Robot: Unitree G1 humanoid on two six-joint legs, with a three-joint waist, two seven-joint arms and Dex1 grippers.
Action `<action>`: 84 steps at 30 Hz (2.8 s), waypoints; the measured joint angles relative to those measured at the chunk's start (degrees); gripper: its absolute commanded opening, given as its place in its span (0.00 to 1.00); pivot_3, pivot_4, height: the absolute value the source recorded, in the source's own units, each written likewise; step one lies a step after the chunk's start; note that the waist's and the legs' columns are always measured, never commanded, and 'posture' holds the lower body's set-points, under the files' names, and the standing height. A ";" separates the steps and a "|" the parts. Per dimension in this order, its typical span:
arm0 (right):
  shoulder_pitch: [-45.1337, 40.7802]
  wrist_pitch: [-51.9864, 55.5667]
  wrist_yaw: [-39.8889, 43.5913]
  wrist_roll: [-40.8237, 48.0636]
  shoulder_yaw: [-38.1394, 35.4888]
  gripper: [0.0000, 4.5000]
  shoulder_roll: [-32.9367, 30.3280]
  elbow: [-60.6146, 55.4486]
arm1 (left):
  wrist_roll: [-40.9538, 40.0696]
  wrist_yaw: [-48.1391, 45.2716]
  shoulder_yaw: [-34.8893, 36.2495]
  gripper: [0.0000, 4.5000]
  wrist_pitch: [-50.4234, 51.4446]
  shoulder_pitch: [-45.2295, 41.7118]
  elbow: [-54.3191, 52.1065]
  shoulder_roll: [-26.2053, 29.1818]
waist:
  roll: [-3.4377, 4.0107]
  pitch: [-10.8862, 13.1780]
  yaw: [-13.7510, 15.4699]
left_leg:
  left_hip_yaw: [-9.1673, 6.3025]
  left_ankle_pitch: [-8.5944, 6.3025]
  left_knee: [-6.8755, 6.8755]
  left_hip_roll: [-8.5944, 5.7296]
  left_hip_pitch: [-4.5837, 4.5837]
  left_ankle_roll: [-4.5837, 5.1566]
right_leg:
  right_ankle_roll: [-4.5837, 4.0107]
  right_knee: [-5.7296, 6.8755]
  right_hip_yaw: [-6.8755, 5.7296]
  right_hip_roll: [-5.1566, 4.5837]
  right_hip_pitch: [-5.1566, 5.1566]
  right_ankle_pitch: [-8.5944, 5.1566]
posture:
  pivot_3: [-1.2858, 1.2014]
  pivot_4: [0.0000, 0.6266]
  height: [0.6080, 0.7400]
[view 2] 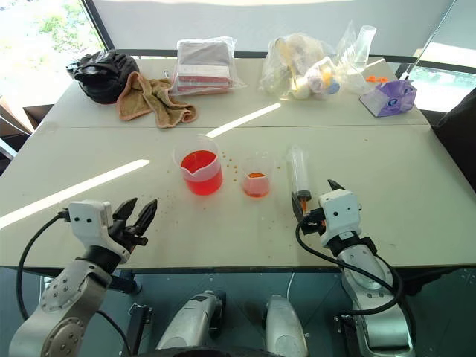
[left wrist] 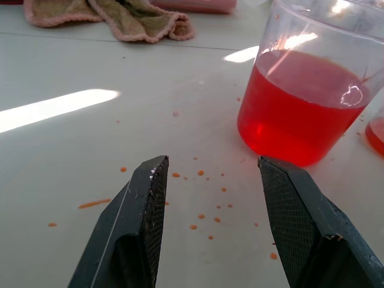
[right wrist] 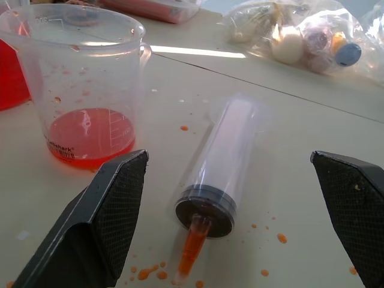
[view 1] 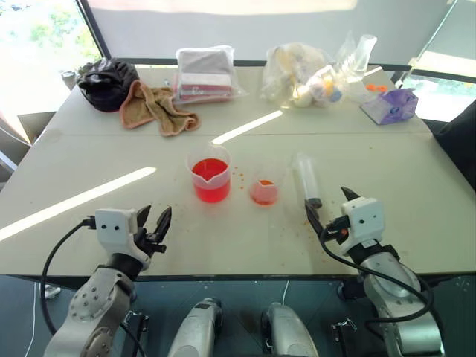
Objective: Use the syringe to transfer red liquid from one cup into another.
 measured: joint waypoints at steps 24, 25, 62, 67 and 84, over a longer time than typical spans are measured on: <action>-0.72 0.89 0.37 -0.08 0.02 1.00 -0.33 0.00 | 0.40 -1.10 -2.04 0.55 0.02 -0.05 -0.11 -2.49 | 0.00 -0.01 0.01 | -0.01 0.00 0.00 0.00 0.00 0.00 | 0.00 -0.02 -0.01 0.00 0.01 0.00 | 0.52 0.24 0.97; -0.94 0.89 0.57 -0.08 0.02 1.00 -0.52 0.00 | 0.44 -1.07 -2.23 0.55 0.02 -0.26 -0.11 -2.59 | -0.01 -0.01 0.00 | 0.00 0.00 0.00 0.00 0.00 0.00 | 0.00 -0.02 -0.01 0.00 0.01 0.00 | 0.52 0.24 0.97; -58.61 73.01 3.00 13.81 -5.43 1.00 -7.84 13.93 | -43.57 -21.02 14.48 0.55 20.50 -25.93 7.45 30.23 | 0.03 0.01 -0.26 | 0.03 -0.04 -0.10 -0.06 -0.07 0.11 | 0.07 -0.20 -0.03 -0.08 -0.04 0.07 | 0.52 0.24 0.97; -72.06 73.19 4.73 22.12 5.95 1.00 -15.87 36.83 | -42.39 -30.72 12.19 0.55 20.70 -31.72 8.24 39.30 | 0.12 0.11 -0.83 | 0.22 -0.04 -0.17 -0.04 -0.21 0.14 | 0.12 -0.15 0.11 -0.07 -0.30 0.11 | 0.52 0.24 0.97; -83.27 73.07 4.54 20.03 26.58 1.00 -11.00 67.08 | -34.33 -37.87 7.35 0.55 17.36 -36.40 11.33 39.65 | 0.10 0.09 -0.76 | 0.23 -0.03 -0.24 0.01 -0.50 0.12 | 0.22 -0.08 0.13 -0.02 -0.68 0.16 | 0.52 0.24 0.97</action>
